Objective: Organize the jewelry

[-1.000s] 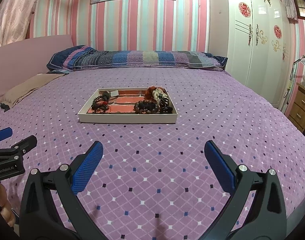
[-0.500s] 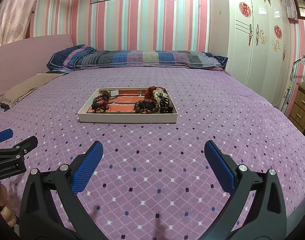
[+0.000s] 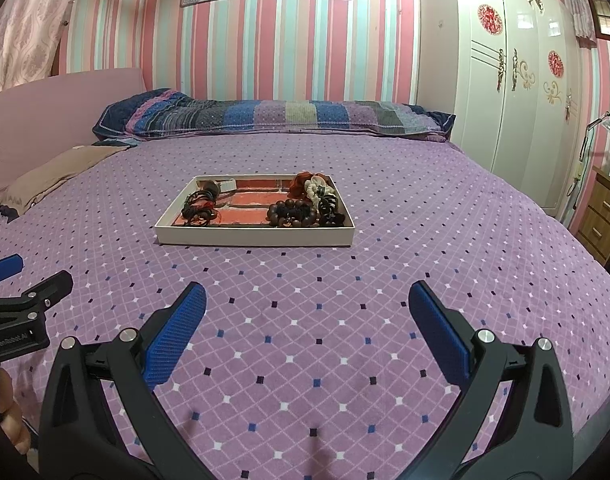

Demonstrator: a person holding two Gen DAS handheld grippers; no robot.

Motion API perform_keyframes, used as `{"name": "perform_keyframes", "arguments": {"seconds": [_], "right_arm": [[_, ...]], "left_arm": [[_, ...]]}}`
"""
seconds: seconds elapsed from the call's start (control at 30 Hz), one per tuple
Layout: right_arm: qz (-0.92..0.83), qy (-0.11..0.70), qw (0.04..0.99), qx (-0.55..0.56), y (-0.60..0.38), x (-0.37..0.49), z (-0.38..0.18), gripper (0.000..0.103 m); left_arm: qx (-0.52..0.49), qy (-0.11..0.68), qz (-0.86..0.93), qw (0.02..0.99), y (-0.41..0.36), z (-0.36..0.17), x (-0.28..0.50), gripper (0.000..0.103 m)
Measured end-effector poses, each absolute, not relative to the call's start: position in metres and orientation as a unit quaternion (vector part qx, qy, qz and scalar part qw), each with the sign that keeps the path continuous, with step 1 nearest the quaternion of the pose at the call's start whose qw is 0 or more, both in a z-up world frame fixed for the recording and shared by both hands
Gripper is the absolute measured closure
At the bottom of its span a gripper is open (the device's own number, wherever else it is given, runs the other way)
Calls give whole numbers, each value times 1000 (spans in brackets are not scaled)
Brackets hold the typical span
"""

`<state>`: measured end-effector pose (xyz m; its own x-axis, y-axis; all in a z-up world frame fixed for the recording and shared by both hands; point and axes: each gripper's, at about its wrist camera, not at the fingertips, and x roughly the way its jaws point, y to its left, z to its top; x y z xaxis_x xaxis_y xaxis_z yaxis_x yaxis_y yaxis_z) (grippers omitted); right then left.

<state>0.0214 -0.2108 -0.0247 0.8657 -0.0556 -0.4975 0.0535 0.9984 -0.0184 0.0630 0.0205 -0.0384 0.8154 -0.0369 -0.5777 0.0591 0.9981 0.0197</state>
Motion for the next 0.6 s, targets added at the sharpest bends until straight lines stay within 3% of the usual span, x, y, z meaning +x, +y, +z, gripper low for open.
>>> {"name": "perform_keyframes", "arguments": {"seconds": [0.6], "right_arm": [[-29, 262, 965, -1, -213, 23, -28, 4]], "left_arm": [[22, 298, -24, 954, 18, -37, 62, 5]]}}
